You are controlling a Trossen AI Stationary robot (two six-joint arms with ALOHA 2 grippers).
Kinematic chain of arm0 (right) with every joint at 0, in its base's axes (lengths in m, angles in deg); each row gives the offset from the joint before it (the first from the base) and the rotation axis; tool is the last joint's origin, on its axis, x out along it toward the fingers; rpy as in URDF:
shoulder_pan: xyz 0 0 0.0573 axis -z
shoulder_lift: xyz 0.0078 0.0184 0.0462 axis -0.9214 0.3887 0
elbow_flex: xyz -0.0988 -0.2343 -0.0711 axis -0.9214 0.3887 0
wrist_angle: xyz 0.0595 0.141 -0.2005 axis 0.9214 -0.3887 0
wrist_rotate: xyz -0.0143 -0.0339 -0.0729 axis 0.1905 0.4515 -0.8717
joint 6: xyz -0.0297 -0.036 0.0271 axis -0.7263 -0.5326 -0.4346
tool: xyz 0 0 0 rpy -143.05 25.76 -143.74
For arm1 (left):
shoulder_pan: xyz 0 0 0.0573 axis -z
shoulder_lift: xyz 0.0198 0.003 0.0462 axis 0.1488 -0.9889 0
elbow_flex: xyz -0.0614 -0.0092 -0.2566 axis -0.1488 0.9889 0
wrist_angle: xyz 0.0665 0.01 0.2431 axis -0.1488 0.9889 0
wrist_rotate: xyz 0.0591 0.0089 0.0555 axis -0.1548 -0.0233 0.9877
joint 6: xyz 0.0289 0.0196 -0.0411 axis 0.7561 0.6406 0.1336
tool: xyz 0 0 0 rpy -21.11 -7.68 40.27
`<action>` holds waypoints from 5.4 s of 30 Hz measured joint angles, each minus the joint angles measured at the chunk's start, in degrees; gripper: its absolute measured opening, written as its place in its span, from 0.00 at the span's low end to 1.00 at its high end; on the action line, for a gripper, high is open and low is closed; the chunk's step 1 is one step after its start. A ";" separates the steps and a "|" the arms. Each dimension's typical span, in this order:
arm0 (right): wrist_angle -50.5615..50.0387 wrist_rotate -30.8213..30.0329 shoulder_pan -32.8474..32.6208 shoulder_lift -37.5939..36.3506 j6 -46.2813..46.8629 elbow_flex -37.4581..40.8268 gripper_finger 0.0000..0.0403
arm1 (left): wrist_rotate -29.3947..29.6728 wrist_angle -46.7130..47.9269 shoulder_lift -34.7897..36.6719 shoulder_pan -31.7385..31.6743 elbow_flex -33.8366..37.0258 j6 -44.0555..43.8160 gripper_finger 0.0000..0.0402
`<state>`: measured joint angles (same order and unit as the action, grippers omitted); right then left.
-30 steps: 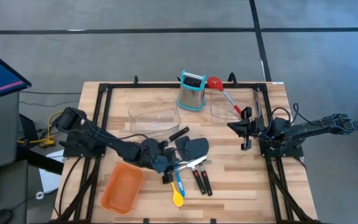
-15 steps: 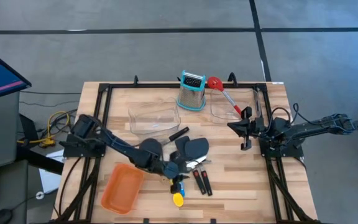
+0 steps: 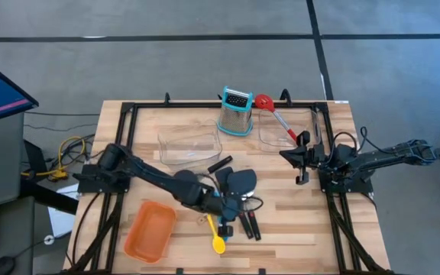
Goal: Pick & Place Kitchen Items
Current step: Put the bottom silver table knife into the orange bin
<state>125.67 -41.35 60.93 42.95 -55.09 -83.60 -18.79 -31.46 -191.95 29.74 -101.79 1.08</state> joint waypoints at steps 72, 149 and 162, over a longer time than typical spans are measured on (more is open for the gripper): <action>-0.85 0.02 -0.02 -0.02 0.02 0.00 0.00 | -1.67 2.28 -1.06 -2.97 9.20 -13.60 0.36; -0.21 0.02 -0.02 -0.04 0.01 -0.02 0.00 | 24.07 -4.68 51.33 22.95 48.59 -50.44 0.02; 0.22 0.02 -0.02 -0.02 0.04 -0.02 0.00 | 42.63 -5.27 43.62 37.81 48.93 -67.89 0.02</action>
<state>125.89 -41.33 60.91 42.93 -55.04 -83.62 23.84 -36.73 -148.33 67.55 -52.86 -66.81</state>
